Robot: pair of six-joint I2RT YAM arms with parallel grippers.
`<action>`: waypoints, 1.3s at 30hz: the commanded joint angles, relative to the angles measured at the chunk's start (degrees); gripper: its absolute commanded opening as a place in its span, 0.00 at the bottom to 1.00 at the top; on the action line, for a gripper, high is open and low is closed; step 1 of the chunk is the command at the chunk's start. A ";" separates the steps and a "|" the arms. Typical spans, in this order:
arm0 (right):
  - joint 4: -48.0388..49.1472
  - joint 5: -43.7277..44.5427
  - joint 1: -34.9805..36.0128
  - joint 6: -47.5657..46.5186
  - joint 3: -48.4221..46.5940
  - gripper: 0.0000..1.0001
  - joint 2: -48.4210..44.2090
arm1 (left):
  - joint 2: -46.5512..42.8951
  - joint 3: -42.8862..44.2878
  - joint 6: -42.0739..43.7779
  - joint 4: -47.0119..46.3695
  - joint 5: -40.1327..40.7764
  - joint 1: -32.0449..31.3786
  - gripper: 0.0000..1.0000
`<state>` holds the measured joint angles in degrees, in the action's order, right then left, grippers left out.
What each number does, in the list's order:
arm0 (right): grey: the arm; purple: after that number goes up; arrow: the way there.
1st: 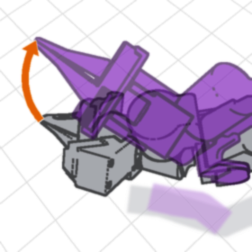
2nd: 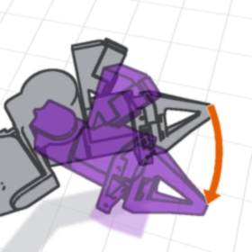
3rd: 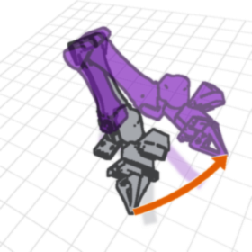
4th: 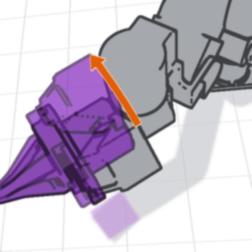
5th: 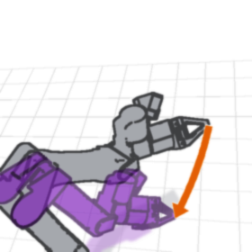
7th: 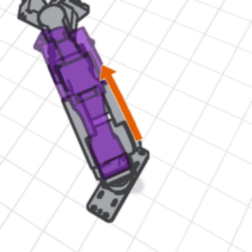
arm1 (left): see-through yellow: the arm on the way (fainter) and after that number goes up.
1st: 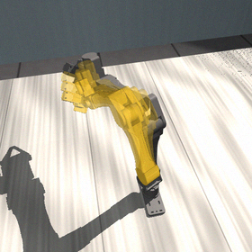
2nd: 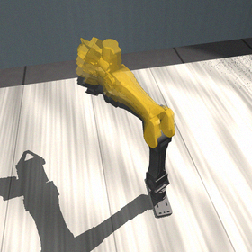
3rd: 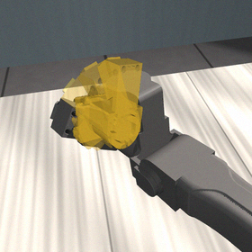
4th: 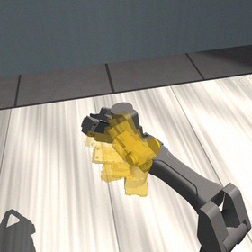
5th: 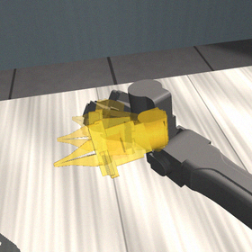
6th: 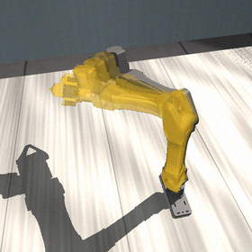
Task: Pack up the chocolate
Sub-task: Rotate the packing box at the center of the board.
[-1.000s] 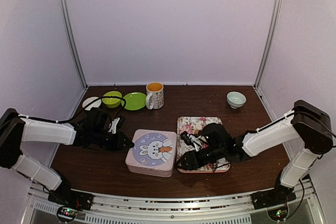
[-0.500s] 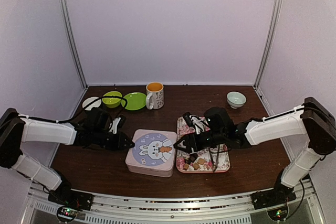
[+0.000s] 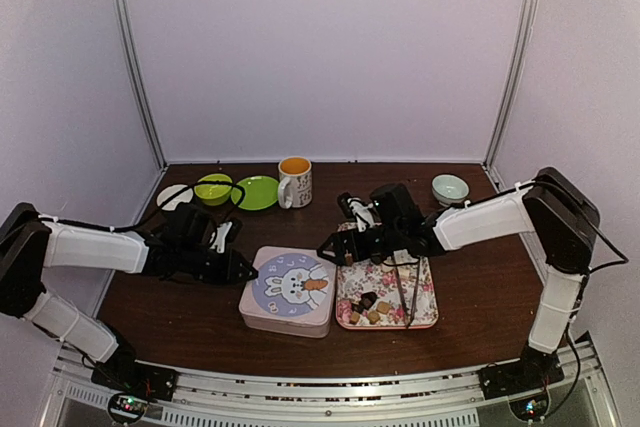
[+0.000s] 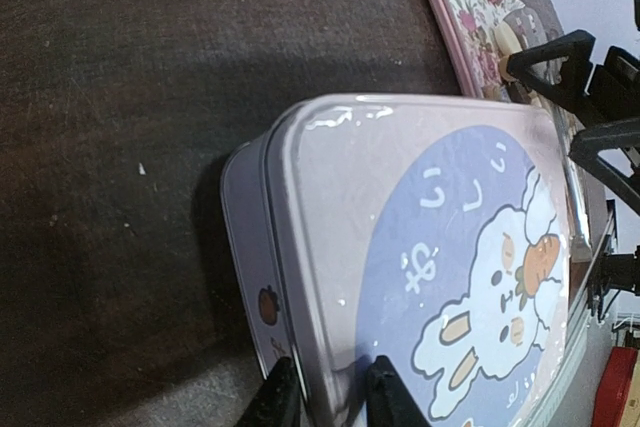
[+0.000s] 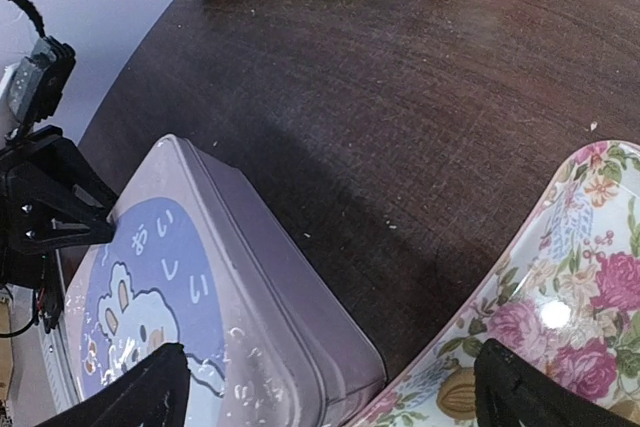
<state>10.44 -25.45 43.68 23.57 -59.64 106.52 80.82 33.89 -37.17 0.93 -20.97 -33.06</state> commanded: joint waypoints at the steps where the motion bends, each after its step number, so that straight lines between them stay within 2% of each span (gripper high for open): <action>1: -1.45 -4.44 -1.49 -2.76 -3.65 1.00 4.12 | 1.72 0.18 1.26 0.04 2.42 -0.08 0.25; 8: -4.30 -10.12 -1.23 -6.47 -7.04 0.87 6.62 | 3.16 0.34 1.14 -0.30 2.17 -0.15 0.25; 16: -9.88 -3.36 -1.23 -12.29 -8.20 0.82 3.86 | 4.82 1.33 1.35 -0.63 1.95 -0.12 0.24; 21: -12.63 -7.83 -1.23 -13.29 -10.78 0.71 6.19 | 5.03 1.73 1.47 -0.82 1.55 -0.08 0.24; 26: -12.87 -12.49 -1.03 -9.48 -11.14 0.60 8.37 | 6.28 2.25 1.83 -0.81 1.79 -0.10 0.24; 30: -13.24 -13.56 -0.09 -6.54 -8.59 0.57 7.22 | 7.88 3.07 2.05 -1.39 2.06 -0.12 0.24; 34: -5.29 -16.32 0.61 0.78 -1.67 0.53 3.93 | 10.49 5.36 2.76 -1.24 1.90 -0.08 0.24; 39: 2.52 -15.62 2.48 6.53 5.85 0.51 -1.18 | 12.33 8.73 4.43 0.89 3.24 -0.01 0.23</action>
<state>8.82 -37.10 42.83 23.38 -59.31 108.92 89.97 41.25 -36.01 -1.50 -21.63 -32.84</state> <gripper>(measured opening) 0.513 0.237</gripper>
